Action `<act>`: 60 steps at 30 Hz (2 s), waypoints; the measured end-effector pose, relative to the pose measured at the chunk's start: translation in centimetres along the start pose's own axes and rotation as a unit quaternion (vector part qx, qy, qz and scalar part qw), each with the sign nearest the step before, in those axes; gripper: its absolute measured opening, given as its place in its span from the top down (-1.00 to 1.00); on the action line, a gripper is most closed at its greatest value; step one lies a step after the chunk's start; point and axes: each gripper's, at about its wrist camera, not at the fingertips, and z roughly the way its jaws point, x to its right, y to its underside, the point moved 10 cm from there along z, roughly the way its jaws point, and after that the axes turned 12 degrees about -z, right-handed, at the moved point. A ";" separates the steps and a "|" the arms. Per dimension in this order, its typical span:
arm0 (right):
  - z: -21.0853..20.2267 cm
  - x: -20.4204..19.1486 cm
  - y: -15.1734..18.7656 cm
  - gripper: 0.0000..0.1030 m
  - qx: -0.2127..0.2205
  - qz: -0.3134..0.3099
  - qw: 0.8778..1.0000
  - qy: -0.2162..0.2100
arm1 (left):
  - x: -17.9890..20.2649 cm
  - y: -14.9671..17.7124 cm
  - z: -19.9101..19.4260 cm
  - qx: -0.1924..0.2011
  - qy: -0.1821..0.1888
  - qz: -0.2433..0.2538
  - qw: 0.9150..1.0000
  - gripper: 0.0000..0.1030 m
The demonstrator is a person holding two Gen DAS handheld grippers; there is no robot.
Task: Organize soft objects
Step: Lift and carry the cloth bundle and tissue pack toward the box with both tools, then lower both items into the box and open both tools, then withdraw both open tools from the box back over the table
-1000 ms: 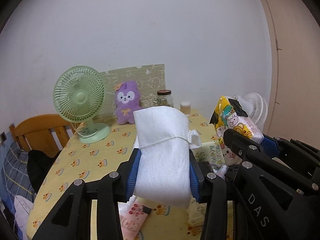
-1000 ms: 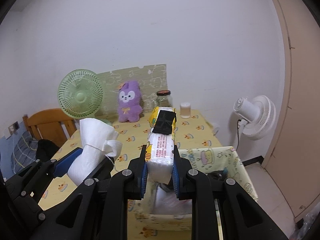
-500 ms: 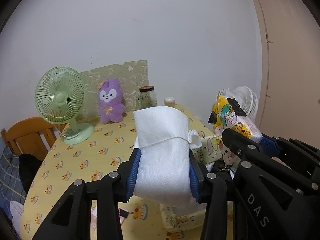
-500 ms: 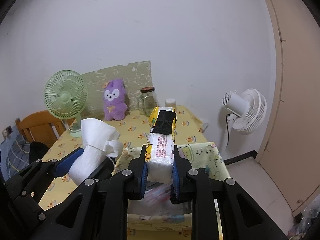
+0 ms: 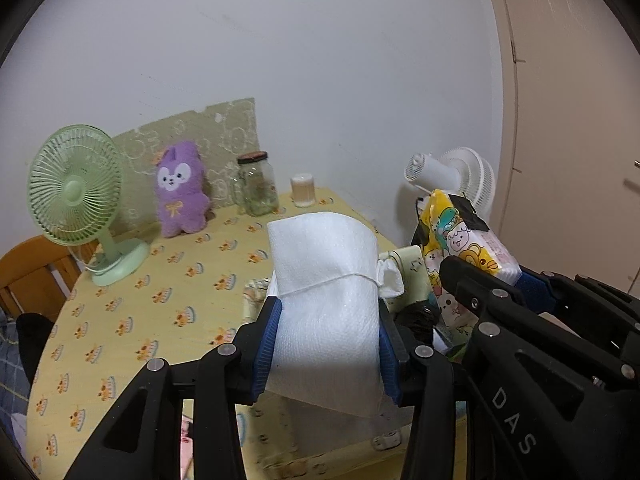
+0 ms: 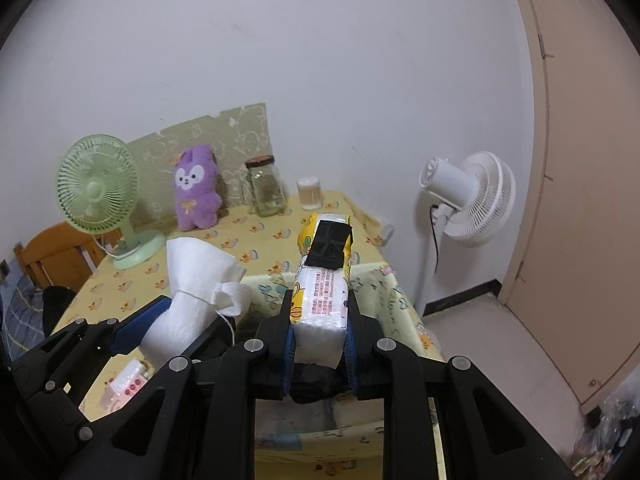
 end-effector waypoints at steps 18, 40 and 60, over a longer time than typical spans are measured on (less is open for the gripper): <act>3.6 1.3 3.3 0.54 -0.052 0.017 0.998 -0.012 | 1.7 3.0 2.1 -0.052 0.008 0.048 0.997 -0.72; 2.3 -0.2 3.4 -0.58 -0.041 0.028 0.998 -0.025 | 0.6 3.2 0.9 -0.051 0.012 0.032 0.998 -0.77; -1.6 -1.3 2.4 -0.77 -0.020 0.014 1.000 0.002 | -0.6 2.3 -2.7 -0.020 0.018 0.018 0.999 -0.85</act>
